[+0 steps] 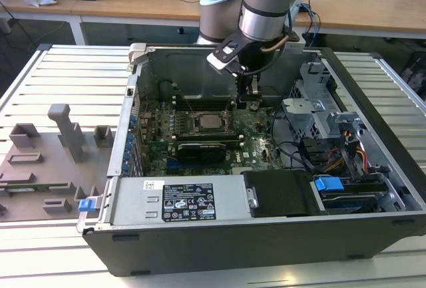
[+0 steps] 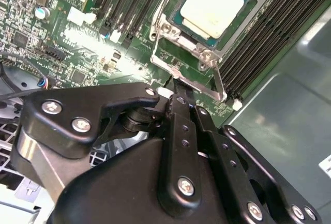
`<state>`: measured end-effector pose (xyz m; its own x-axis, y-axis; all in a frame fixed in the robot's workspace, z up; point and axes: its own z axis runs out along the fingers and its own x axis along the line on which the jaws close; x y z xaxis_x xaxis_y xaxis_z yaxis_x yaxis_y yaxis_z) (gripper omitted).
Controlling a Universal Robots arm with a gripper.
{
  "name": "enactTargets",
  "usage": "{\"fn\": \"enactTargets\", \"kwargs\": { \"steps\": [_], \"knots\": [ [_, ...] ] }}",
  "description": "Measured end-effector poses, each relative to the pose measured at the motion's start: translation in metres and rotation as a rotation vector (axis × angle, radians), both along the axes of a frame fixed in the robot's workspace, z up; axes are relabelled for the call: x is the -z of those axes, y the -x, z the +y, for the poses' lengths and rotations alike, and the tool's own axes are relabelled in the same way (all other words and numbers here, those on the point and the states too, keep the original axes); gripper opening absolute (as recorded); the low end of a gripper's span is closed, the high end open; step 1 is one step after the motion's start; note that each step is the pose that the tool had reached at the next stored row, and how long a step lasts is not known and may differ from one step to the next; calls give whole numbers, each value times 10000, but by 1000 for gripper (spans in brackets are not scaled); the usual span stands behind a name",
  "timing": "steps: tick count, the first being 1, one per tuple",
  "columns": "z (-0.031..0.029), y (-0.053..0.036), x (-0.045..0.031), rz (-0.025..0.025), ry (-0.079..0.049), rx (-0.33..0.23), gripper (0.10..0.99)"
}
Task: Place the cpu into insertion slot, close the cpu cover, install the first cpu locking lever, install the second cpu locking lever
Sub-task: 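Close the cpu cover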
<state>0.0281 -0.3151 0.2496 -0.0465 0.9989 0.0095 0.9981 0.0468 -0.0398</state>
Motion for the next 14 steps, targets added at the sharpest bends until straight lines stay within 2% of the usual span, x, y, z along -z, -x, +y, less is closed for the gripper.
{"fn": "enactTargets", "kwargs": {
  "steps": [9, 14],
  "knots": [
    [0, 123, 0, 0, 0, 0, 106],
    [0, 160, 0, 0, 0, 0, 106]
  ]
}}
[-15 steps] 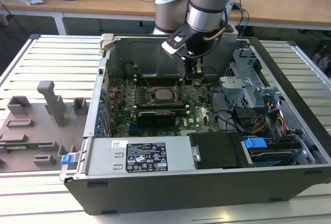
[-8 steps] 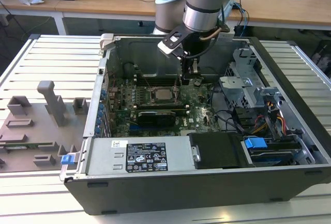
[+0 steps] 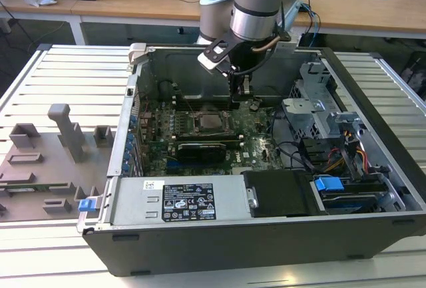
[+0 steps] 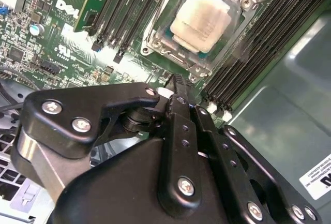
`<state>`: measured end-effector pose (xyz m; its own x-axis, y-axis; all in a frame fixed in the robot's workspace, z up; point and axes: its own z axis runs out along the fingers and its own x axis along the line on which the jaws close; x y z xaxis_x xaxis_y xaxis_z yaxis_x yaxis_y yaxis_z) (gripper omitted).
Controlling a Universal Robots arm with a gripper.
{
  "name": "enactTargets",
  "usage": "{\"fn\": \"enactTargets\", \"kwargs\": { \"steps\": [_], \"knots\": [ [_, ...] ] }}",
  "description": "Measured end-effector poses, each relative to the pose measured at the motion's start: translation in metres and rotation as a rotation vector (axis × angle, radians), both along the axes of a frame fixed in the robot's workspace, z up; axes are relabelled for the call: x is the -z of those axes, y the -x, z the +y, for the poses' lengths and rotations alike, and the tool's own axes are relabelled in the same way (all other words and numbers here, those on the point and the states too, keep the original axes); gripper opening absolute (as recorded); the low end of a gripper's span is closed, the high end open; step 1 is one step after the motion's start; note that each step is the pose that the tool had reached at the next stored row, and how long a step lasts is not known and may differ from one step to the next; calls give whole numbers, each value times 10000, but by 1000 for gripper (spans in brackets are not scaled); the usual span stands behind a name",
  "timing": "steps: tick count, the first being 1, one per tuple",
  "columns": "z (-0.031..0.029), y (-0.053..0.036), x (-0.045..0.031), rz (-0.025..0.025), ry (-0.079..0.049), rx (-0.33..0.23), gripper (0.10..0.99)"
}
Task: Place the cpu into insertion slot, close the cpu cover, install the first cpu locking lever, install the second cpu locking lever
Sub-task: 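Close the cpu cover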
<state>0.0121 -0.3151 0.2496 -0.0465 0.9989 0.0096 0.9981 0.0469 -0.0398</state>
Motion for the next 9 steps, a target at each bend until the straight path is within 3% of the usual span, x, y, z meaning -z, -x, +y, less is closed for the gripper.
{"fn": "enactTargets", "kwargs": {
  "steps": [9],
  "knots": [
    [0, 107, 3, 0, 0, 1, 106]
  ]
}}
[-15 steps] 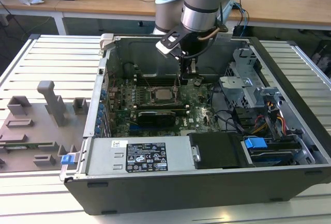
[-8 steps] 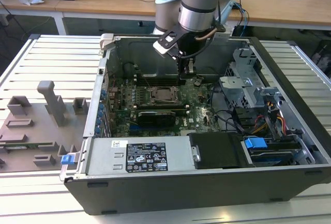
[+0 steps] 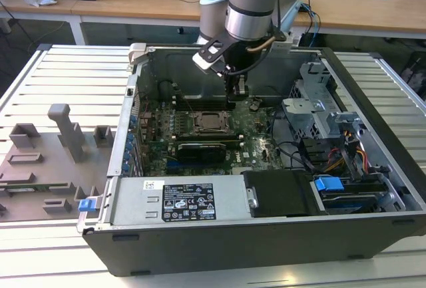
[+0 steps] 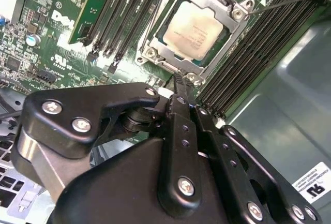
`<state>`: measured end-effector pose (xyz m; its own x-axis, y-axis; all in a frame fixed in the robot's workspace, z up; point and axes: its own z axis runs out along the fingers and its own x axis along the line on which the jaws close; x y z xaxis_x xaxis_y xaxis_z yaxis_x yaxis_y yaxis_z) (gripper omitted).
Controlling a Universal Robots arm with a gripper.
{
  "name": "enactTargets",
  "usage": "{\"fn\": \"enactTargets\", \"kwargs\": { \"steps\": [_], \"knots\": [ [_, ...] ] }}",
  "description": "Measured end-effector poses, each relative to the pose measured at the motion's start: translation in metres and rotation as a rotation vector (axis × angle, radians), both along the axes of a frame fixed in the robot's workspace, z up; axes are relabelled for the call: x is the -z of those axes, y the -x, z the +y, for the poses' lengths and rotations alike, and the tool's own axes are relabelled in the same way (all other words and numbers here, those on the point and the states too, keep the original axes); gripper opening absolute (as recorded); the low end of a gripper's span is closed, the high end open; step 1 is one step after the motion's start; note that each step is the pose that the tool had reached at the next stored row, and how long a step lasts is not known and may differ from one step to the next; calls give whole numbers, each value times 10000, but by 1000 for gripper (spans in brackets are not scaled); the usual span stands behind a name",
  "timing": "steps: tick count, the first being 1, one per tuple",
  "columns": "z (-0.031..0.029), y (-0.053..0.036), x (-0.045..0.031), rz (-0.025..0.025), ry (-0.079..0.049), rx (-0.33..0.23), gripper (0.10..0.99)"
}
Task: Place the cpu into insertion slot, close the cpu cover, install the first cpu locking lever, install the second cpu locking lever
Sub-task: 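Close the cpu cover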
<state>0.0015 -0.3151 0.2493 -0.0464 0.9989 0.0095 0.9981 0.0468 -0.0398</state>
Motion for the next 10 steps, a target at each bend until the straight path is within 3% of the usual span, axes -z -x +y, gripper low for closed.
{"fn": "enactTargets", "kwargs": {
  "steps": [4, 10],
  "knots": [
    [0, 89, 4, 0, 0, -1, 106],
    [0, 150, 6, -1, 0, -1, 106]
  ]
}}
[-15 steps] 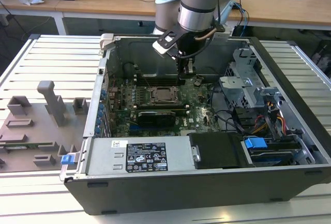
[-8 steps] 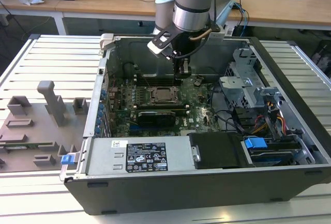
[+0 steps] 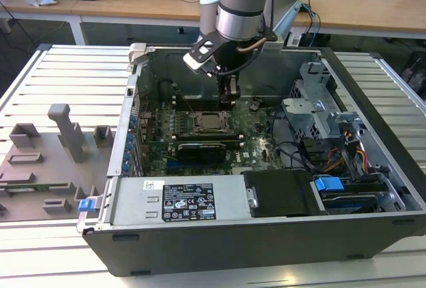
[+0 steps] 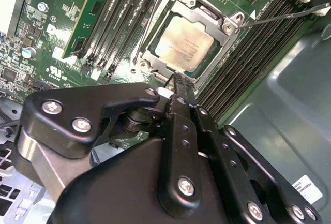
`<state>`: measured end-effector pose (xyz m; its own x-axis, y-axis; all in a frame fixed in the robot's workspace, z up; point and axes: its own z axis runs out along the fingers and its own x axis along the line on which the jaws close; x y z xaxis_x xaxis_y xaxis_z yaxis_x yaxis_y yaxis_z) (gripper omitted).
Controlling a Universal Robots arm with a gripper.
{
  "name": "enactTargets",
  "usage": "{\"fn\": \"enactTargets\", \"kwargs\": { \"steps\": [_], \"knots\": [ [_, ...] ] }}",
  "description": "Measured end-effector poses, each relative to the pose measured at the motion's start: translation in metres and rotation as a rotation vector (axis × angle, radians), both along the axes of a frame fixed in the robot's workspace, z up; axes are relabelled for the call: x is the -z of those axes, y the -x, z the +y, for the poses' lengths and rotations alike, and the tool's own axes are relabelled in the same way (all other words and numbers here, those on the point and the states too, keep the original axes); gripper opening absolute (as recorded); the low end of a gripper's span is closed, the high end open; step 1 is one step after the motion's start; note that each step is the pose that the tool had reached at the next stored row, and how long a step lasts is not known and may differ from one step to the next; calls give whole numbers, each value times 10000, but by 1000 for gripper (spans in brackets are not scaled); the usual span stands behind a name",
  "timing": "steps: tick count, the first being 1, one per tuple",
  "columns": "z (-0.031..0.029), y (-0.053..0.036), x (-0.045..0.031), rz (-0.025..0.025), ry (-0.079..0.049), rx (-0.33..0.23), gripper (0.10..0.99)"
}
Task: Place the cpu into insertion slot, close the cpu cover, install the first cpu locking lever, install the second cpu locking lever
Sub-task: 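Close the cpu cover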
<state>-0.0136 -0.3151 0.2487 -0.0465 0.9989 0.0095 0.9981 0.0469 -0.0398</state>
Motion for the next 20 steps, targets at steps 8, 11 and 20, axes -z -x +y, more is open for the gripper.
{"fn": "enactTargets", "kwargs": {
  "steps": [8, 11, 20],
  "knots": [
    [0, 111, 6, 0, 0, 1, 106],
    [0, 141, 8, 0, -1, 0, 106],
    [0, 244, 75, 0, 0, 0, 106]
  ]
}}
